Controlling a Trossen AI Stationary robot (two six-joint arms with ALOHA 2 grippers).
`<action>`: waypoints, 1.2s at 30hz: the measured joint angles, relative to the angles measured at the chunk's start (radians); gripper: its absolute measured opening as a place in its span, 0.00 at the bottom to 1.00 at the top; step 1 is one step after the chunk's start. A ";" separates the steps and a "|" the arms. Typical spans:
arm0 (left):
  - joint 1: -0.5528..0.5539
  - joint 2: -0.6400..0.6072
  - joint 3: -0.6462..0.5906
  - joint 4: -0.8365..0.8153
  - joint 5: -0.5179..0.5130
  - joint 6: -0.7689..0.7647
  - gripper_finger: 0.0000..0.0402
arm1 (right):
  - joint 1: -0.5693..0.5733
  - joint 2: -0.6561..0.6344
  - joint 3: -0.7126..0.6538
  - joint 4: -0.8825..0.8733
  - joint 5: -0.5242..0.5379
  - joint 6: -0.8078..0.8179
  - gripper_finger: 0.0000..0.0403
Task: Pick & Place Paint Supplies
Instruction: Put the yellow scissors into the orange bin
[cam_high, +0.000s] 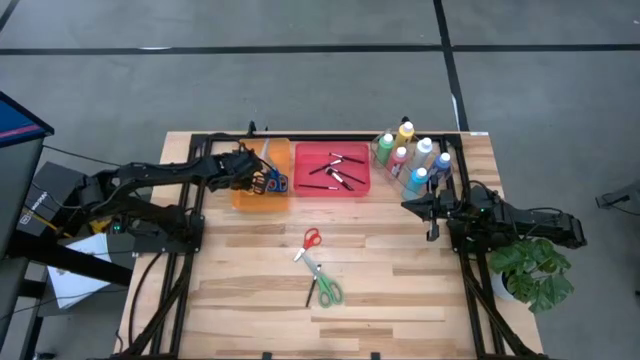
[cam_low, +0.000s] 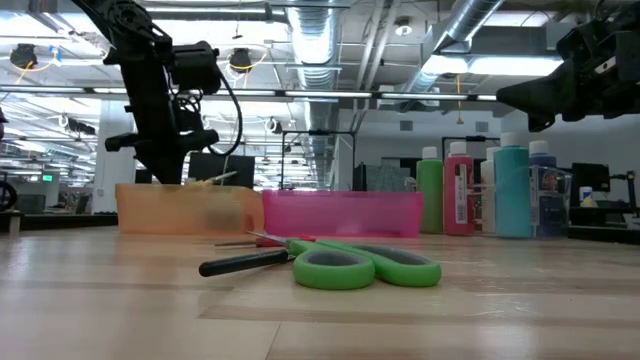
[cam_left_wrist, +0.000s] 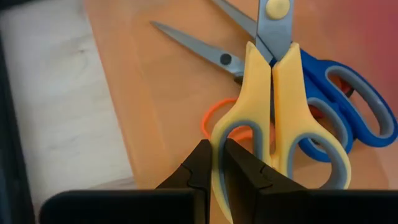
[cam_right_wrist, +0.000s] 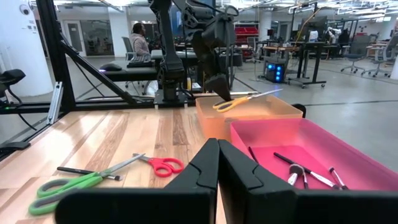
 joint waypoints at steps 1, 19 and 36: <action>0.005 0.001 0.000 -0.002 0.012 0.000 0.05 | 0.000 0.000 0.000 0.000 0.000 0.000 0.00; 0.034 0.001 0.057 -0.091 0.076 0.025 0.03 | 0.000 0.000 0.000 0.000 0.000 0.000 0.00; 0.042 0.001 0.116 -0.136 0.079 0.032 0.03 | 0.000 0.000 0.000 0.000 0.000 0.000 0.00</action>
